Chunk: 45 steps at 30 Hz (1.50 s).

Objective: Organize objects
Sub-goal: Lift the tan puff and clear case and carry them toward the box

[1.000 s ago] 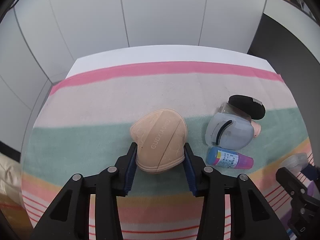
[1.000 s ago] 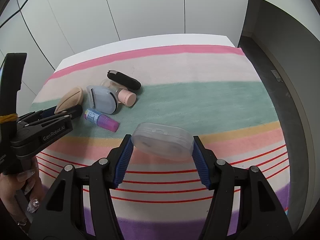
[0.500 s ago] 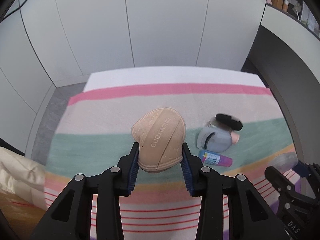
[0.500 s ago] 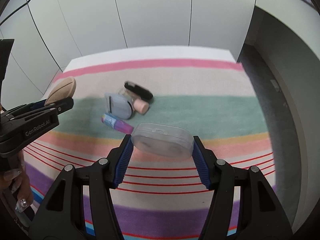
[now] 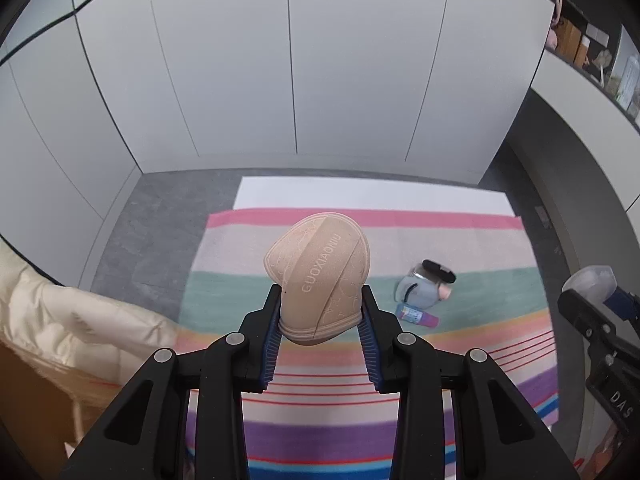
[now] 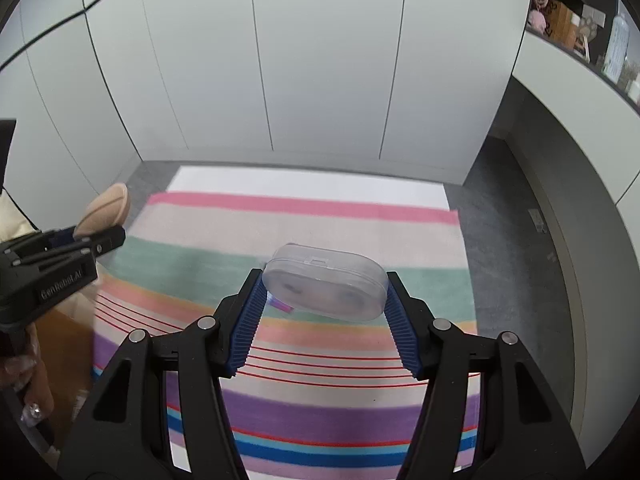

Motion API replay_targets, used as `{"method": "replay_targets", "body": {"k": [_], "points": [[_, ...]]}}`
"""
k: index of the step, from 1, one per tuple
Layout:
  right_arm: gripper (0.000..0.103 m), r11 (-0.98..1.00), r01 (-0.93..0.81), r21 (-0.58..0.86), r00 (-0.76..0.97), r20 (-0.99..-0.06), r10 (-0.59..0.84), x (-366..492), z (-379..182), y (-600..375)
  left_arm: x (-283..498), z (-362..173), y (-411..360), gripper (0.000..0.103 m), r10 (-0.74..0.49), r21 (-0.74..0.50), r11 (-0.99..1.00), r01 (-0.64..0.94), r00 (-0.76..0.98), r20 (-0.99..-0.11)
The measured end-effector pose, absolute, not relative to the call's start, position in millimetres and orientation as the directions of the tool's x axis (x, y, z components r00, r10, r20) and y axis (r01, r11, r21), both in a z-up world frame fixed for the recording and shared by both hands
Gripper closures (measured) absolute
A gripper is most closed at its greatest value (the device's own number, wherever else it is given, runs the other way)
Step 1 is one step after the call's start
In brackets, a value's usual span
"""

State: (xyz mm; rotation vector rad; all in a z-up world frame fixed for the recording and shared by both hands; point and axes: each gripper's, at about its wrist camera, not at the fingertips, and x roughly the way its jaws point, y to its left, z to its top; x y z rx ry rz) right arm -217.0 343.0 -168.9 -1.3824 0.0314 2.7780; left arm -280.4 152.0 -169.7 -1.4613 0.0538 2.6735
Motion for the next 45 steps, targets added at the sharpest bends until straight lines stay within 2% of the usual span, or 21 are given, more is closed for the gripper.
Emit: {"method": "replay_targets", "body": {"k": [6,14,32,45], "points": [[0.042,-0.999,0.000,-0.039,-0.636,-0.771,0.031,-205.8,-121.3,327.9,-264.2,-128.1,140.7,0.069,0.069,-0.027,-0.996,-0.081,-0.574,-0.816],[0.042,-0.999,0.004,-0.036,-0.658,-0.753,0.024,-190.5,-90.9,322.4,-243.3,-95.6,139.3,0.069,0.056,0.001,-0.996,-0.092,-0.615,-0.786],[0.042,-1.000,-0.002,-0.024,-0.664,-0.747,0.019,-162.9,-77.2,330.1,-208.1,-71.3,145.8,0.070,0.074,0.001,-0.993,-0.117,-0.638,-0.766],[0.042,-0.999,0.037,-0.004,-0.662,-0.749,-0.021,-100.7,-70.3,322.8,-125.7,-49.1,139.4,0.070,0.083,0.028,-0.987,-0.157,-0.661,-0.746]]}}
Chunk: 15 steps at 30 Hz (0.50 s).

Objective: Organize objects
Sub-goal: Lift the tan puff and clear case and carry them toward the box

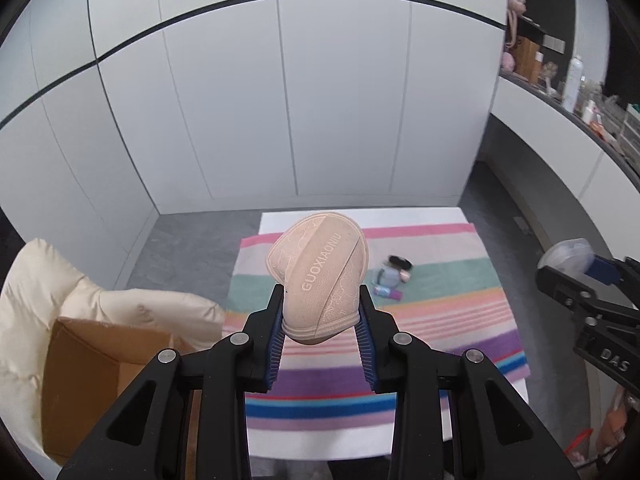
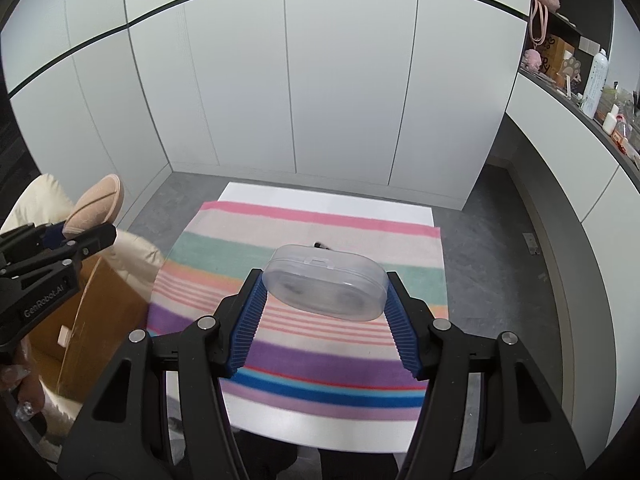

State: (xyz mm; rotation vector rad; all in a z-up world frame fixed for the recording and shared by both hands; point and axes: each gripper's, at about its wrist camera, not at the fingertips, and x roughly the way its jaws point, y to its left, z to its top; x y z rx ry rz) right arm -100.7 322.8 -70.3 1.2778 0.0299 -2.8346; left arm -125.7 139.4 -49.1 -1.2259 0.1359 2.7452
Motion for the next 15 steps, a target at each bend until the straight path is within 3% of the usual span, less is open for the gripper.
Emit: {"method": "replay_targets", "body": {"k": [15], "points": [[0.042,-0.999,0.047,-0.013,-0.640,-0.768,-0.020,-25.0,-89.2,306.8,-37.5,-52.4,123.0,0.070,0.094,0.025,-0.985,-0.170,-0.654,-0.751]]}}
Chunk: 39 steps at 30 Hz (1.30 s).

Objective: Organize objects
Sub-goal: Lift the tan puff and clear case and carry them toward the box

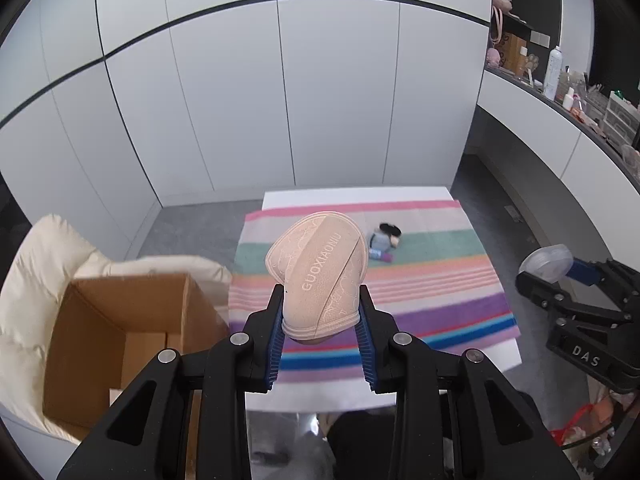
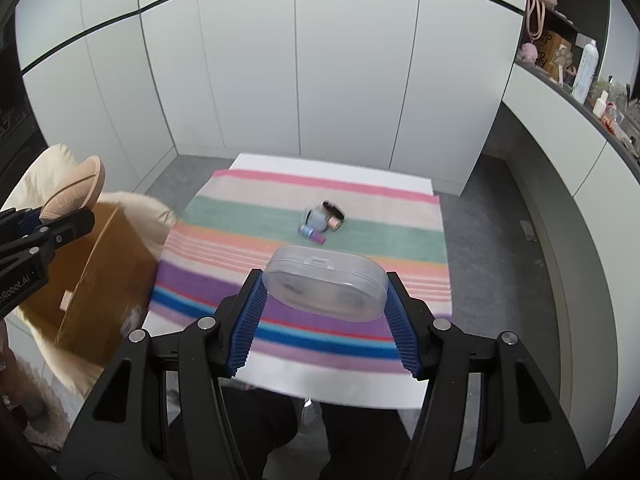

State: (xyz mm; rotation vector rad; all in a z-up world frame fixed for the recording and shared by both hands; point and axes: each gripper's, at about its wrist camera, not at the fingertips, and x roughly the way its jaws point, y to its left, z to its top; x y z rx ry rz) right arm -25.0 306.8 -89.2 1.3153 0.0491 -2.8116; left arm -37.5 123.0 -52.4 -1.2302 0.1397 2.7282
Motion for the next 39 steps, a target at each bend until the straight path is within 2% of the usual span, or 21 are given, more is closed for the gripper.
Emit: {"method": "replay_targets", "body": {"k": [4,12,23,31,39], "points": [[0.042,-0.997,0.072,0.032,-0.618,-0.783,-0.070,-4.5,-97.0,305.3,-17.6,-59.5,117.0,0.070,0.110,0.009,-0.983,-0.184,-0.626,-0.772],[0.042,-0.998,0.041,0.048,-0.584,-0.809,-0.063,30.1,-109.4,313.5,3.7,-68.1,95.7,0.070,0.077,0.037,-0.985,-0.169,-0.618,-0.782],[0.042,-0.999,0.027,0.017,-0.580,-0.814,-0.030,30.9,-104.3,307.7,3.3,-68.7,76.4,0.070,0.069,0.042,-0.986,-0.160,-0.628,-0.776],[0.041,-0.995,0.098,-0.004,-0.578,-0.814,-0.053,26.5,-97.2,270.9,9.1,-66.8,46.8,0.070,0.056,0.027,-0.992,-0.122,-0.630,-0.774],[0.042,-0.978,0.209,-0.006,-0.579,-0.806,-0.119,21.2,-93.7,216.0,25.6,-70.4,-8.6,0.070,-0.002,0.011,-1.000,-0.011,-0.623,-0.782]]}}
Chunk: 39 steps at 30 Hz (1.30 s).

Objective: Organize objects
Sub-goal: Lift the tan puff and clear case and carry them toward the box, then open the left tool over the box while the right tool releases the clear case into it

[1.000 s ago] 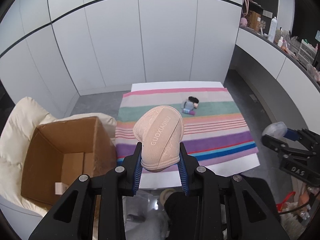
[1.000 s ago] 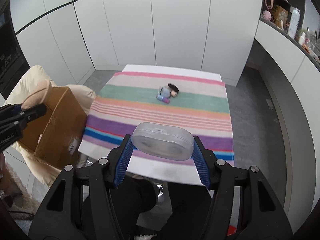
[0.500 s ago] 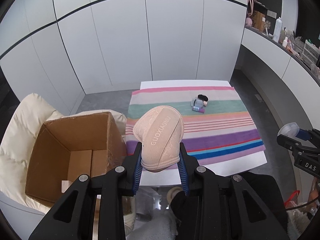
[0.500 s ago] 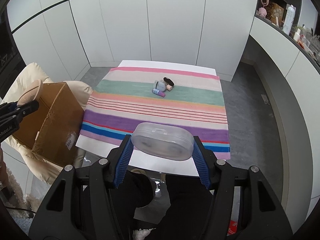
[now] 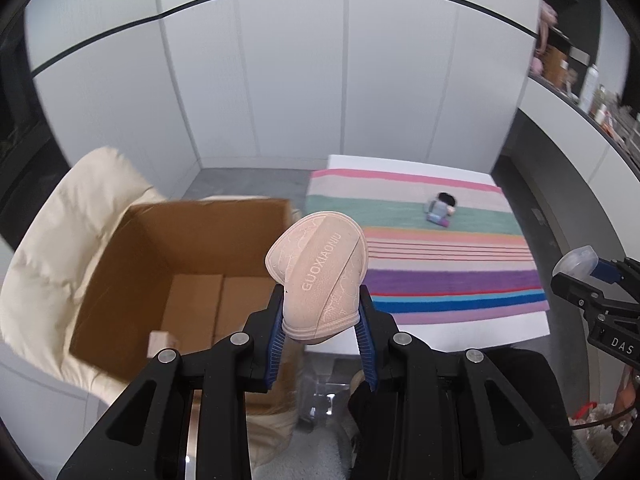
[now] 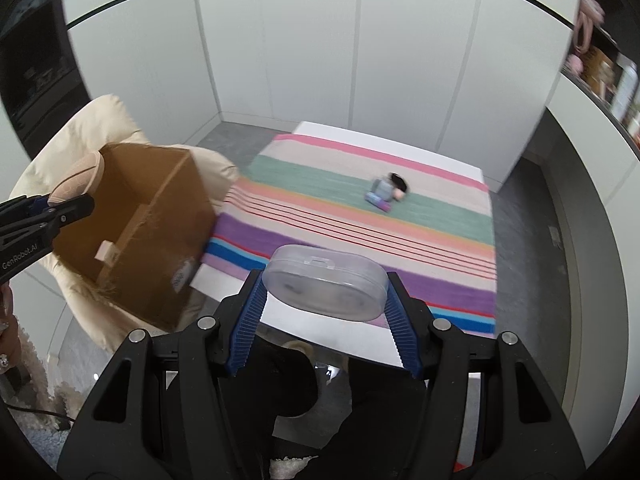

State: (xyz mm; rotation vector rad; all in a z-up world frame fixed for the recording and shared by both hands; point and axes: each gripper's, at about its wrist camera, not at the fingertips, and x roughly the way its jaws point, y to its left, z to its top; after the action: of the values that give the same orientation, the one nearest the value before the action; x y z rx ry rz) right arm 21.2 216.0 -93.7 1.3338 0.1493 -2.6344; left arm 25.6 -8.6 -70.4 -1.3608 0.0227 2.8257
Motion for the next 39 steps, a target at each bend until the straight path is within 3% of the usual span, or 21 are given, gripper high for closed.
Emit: {"method": "replay_targets", "body": {"k": [21,39], "points": [[0.042,-0.819,0.573,-0.002,-0.463,-0.826,-0.322,27.1,-108.1,41.5,71.7,-86.8,-133.9,0.070,-0.133,-0.012,-0.970,0.243,-0.571,-0.810],[0.042,-0.729,0.684,-0.029,-0.392,-0.858,-0.332,-18.2,-137.2,-45.5,4.0,-113.2,-185.8,0.070,-0.147,-0.024,-0.951,0.309,-0.519,-0.842]]}}
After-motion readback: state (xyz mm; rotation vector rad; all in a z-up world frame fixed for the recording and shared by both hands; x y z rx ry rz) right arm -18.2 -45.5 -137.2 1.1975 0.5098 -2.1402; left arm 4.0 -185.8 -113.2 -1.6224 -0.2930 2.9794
